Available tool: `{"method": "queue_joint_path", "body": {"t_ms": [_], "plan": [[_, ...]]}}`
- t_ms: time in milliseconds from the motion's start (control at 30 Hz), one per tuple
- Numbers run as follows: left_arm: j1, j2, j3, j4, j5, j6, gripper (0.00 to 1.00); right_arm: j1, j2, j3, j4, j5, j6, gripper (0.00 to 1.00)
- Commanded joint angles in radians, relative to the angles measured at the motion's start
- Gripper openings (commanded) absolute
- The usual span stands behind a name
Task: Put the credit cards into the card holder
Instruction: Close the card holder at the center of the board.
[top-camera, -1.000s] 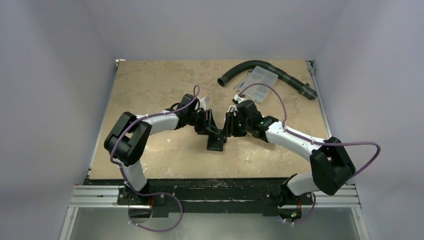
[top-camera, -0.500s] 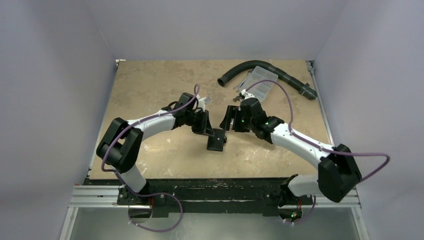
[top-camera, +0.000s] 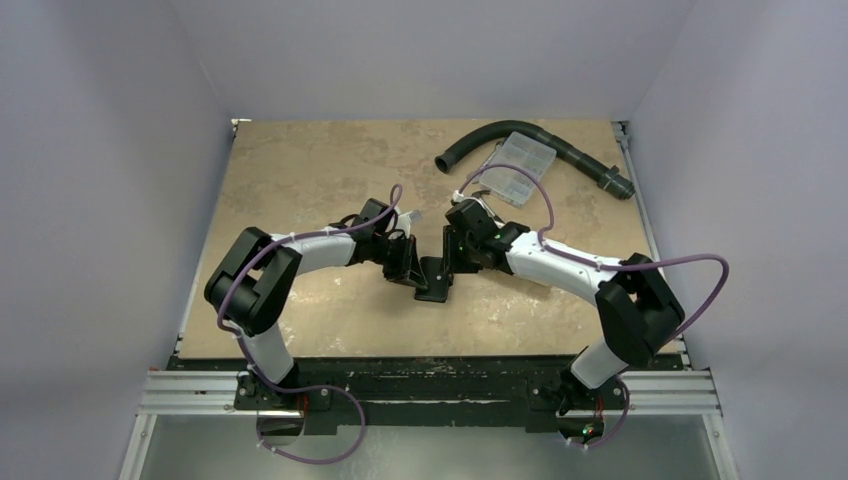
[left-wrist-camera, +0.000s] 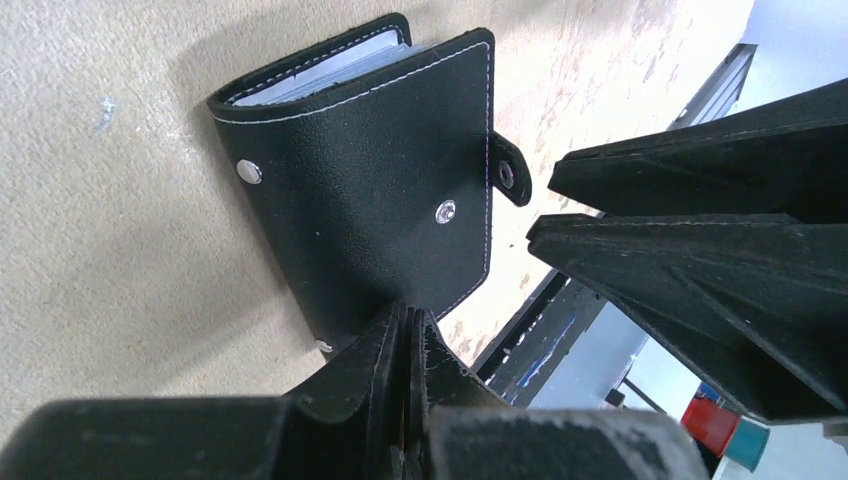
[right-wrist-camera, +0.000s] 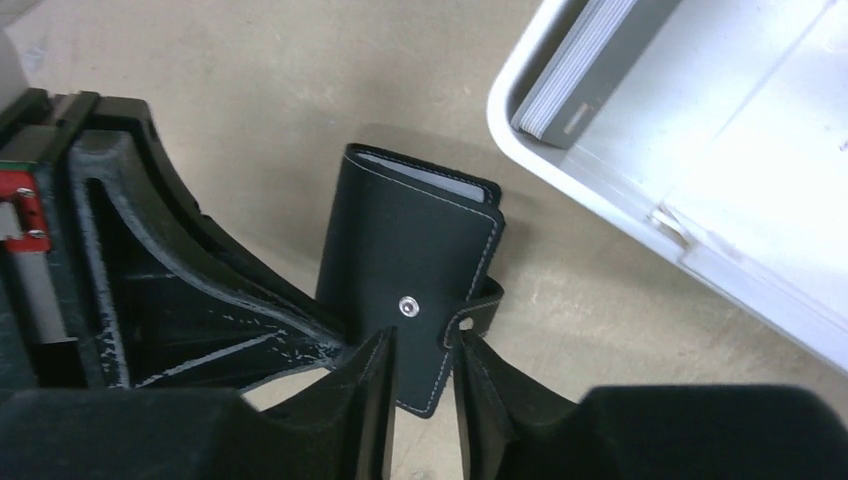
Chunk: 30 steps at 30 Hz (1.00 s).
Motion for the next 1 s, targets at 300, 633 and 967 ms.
{"method": "queue_joint_path", "body": {"t_ms": [300, 633, 967], "plan": [[-0.007, 0.039, -0.004, -0.004, -0.031, 0.01, 0.0, 0.02, 0.021, 0.044, -0.065, 0.077, -0.025, 0.28], [-0.007, 0.039, -0.002, -0.002, -0.028, 0.01, 0.0, 0.033, 0.042, 0.097, -0.073, 0.073, -0.051, 0.38], [-0.007, 0.038, -0.003, -0.001, -0.024, 0.01, 0.0, 0.046, 0.08, 0.119, -0.119, 0.111, -0.056, 0.3]]}}
